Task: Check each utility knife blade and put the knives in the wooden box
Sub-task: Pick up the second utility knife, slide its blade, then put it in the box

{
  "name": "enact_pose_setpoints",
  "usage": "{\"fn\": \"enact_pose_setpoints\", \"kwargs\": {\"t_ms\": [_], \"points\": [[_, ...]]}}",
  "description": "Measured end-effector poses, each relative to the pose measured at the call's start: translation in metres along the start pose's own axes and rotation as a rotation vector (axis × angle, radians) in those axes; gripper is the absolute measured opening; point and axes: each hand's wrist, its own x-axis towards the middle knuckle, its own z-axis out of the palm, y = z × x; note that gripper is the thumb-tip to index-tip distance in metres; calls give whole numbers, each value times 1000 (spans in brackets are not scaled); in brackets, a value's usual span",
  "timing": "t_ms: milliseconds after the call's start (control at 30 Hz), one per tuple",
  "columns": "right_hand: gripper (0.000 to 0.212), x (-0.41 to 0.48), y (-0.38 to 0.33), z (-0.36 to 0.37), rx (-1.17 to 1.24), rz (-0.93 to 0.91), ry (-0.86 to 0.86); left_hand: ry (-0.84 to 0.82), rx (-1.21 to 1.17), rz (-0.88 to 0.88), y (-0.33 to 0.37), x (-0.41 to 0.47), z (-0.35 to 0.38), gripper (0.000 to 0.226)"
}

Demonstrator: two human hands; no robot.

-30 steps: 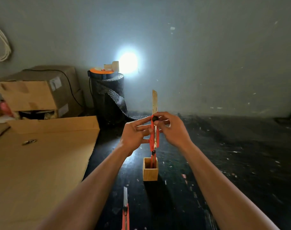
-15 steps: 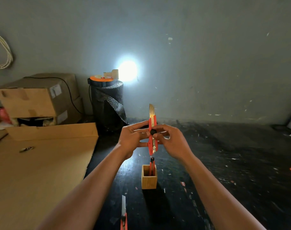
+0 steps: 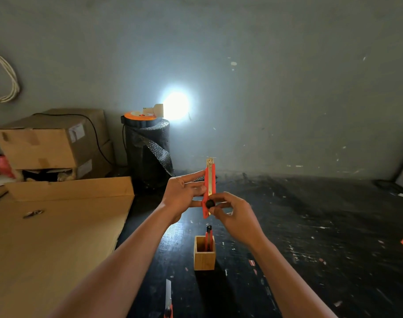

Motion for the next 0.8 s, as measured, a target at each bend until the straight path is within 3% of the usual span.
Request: {"fn": "enact_pose_setpoints", "kwargs": {"t_ms": [233, 433, 600, 800], "points": [[16, -3, -3, -3, 22, 6, 72, -7, 19, 26, 1, 4, 7, 47], [22, -5, -3, -5, 11, -43, 59, -1, 30, 43, 2, 4, 8, 47], [11, 0, -6, -5, 5, -31, 79, -13, 36, 44, 3, 3, 9, 49], [28, 1, -5, -4, -43, -64, 28, 14, 36, 54, 4, 4, 7, 48]]}}
